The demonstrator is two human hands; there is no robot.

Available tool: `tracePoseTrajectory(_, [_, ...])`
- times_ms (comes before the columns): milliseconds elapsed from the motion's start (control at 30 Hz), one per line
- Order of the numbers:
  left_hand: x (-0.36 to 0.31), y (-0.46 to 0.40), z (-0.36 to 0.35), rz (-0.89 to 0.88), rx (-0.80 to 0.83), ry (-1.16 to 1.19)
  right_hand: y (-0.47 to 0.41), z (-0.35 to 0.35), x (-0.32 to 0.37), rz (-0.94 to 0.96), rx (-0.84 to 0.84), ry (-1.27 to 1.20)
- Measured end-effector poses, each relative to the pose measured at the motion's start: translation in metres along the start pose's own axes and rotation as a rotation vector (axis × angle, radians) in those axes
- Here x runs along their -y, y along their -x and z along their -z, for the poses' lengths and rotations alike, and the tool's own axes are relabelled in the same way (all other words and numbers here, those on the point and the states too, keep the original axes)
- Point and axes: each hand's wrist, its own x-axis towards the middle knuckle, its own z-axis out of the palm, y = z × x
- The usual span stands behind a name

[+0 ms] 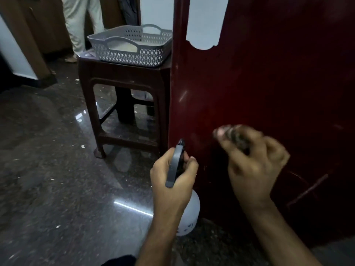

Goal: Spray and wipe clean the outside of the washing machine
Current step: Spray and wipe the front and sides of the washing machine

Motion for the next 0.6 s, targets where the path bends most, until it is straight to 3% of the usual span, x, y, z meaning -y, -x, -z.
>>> tracePoseTrajectory(133, [0.002,0.001,0.002,-0.03,-0.014,-0.009,-0.057,-0.015,0.019,0.016,-0.182,-0.074])
tracePoseTrajectory(300, [0.01,0.0,0.014,-0.051,-0.015,-0.026,0.0,-0.033,0.032,0.306,0.087,-0.033])
tracePoseTrajectory(367, [0.015,0.001,0.021,-0.06,0.005,-0.058,0.019,-0.026,0.023,0.261,0.121,-0.025])
tracePoseTrajectory(500, [0.025,0.003,0.031,-0.08,0.059,-0.106,-0.009,-0.025,0.027,0.078,-0.035,0.014])
tracePoseTrajectory(600, [0.025,0.003,0.033,-0.086,0.086,-0.084,-0.028,-0.045,0.049,0.068,-0.09,-0.025])
